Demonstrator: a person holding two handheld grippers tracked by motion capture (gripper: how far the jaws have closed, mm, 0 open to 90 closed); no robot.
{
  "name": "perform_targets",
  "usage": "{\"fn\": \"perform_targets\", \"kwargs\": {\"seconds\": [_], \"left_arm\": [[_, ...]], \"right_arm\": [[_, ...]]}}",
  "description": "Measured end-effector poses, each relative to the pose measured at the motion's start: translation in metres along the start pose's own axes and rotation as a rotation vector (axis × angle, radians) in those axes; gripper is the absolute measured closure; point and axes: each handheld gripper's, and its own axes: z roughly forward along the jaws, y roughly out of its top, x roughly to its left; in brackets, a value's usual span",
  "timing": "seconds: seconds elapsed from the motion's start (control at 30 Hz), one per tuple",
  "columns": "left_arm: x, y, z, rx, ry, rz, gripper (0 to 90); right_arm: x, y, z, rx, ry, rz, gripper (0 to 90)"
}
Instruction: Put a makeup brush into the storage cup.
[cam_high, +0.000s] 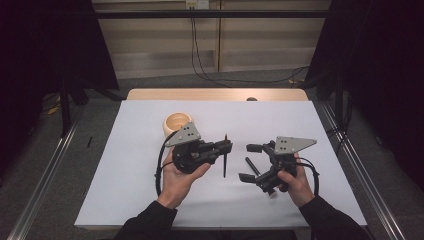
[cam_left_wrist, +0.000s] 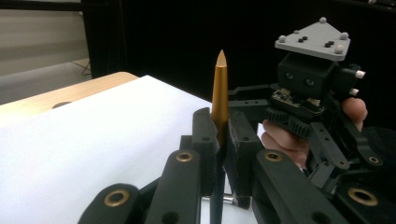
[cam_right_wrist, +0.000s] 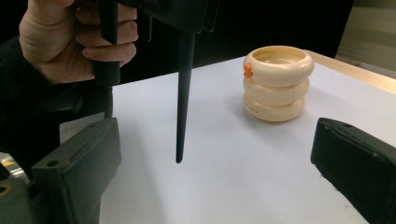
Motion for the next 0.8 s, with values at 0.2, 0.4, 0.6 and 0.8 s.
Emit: {"fn": "perform_targets", "kwargs": {"seconds": [0.2,0.4,0.6,0.8], "left_arm": [[0.010,-0.002,-0.008,0.006,0.029,-0.006,83.9],[0.016,-0.003,-0.016,0.001,0.060,0.000,83.8],[0.024,0.000,-0.027,-0.009,0.098,-0.003,83.9],[0.027,0.003,-0.033,-0.025,0.115,0.000,83.9]], "right_arm": [[-0.001,-0.001,-0.008,-0.021,-0.074,-0.001,1.2],[0.000,-0.008,-0.014,-0.018,-0.114,-0.004,2.4],[0.001,-0.017,-0.024,-0.026,-0.157,0.004,2.4],[0.005,-0.023,-0.029,-0.018,-0.176,0.005,2.5]]}}
